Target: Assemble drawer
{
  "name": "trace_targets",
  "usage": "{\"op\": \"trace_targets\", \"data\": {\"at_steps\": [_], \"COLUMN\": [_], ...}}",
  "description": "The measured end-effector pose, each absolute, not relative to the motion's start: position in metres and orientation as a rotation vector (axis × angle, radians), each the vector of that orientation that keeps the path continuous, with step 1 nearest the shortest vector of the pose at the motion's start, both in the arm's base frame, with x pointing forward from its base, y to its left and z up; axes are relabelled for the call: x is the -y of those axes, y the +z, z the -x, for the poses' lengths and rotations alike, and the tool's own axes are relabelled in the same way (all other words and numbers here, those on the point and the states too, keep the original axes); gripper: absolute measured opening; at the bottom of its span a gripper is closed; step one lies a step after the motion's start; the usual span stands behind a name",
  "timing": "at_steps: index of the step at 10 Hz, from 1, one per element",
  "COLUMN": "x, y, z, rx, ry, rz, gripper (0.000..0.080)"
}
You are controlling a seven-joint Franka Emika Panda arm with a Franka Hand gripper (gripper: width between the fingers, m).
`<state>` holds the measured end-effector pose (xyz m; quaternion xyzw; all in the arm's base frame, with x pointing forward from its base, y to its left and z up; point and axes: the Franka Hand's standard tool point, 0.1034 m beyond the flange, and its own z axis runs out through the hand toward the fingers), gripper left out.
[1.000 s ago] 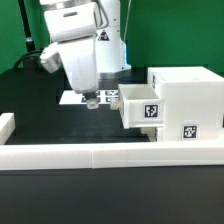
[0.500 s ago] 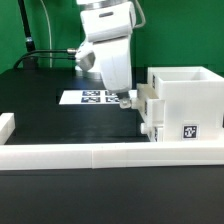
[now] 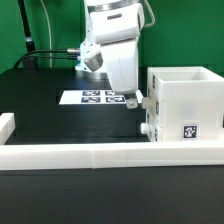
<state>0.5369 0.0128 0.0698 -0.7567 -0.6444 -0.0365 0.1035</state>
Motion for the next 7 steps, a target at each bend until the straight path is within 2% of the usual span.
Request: {"op": "trace_targets", "data": {"at_steps": [3, 7], "x": [-0.004, -0.004], "y": [0.085, 0.081], "z": [-0.524, -0.523], "rx": [1.896, 1.889], "ry": [-0.104, -0.099], "rz": [2.268, 2.265], "gripper": [0.0649, 0.0649]}}
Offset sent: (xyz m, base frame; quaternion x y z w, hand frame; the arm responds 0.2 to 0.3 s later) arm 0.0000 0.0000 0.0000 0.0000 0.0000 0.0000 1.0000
